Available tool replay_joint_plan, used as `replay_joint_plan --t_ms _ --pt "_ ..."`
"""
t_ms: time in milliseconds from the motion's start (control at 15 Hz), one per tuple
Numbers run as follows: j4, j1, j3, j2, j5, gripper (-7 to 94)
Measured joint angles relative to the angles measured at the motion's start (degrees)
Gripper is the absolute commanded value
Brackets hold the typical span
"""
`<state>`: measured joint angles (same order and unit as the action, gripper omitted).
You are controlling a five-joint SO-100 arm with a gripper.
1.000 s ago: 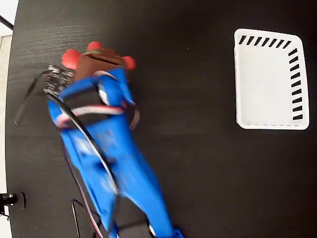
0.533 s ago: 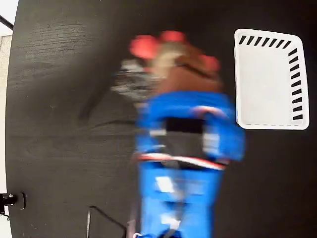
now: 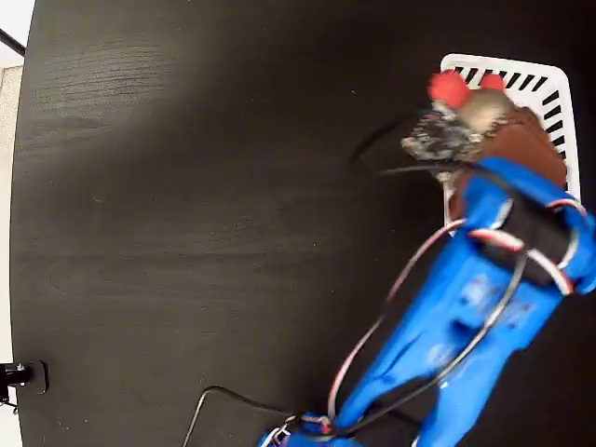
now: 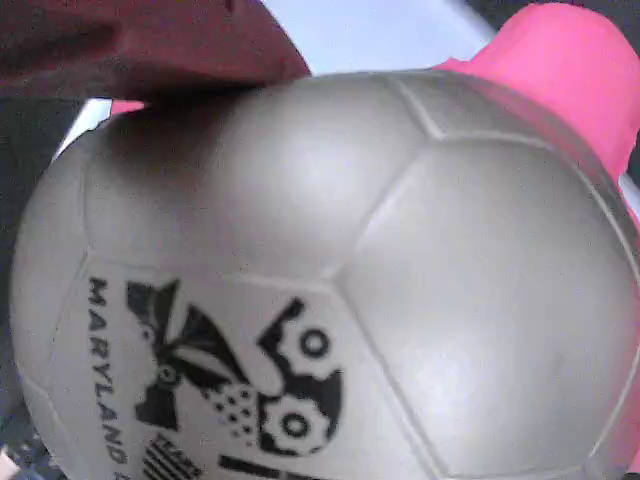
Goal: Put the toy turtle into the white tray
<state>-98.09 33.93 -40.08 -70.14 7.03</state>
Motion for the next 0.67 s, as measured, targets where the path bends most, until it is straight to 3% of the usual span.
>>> replay_joint_plan --t_ms 667 --pt "0.0 5.9 19.3 25.7 -2.0 0"
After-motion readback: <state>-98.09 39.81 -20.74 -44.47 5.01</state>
